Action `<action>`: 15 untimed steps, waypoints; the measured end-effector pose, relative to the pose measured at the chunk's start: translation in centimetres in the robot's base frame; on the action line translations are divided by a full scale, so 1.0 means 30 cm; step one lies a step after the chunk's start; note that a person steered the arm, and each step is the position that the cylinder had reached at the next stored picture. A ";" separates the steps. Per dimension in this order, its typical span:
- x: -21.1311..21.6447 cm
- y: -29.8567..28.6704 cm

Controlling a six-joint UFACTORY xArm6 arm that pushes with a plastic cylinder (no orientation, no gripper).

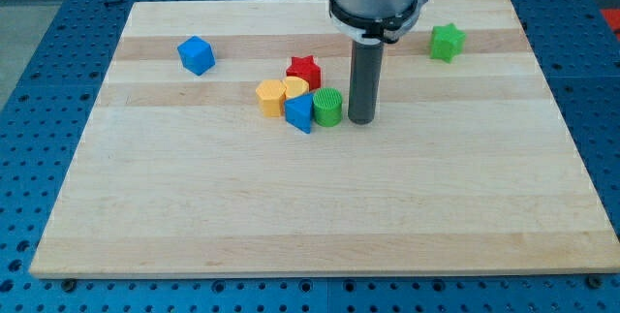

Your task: Push the green star to the group of blocks

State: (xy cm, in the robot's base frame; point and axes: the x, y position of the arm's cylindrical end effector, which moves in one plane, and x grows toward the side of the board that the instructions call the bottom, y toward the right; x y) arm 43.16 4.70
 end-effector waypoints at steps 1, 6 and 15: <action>-0.002 -0.022; -0.168 0.434; -0.268 0.127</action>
State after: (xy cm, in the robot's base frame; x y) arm 35.11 8.52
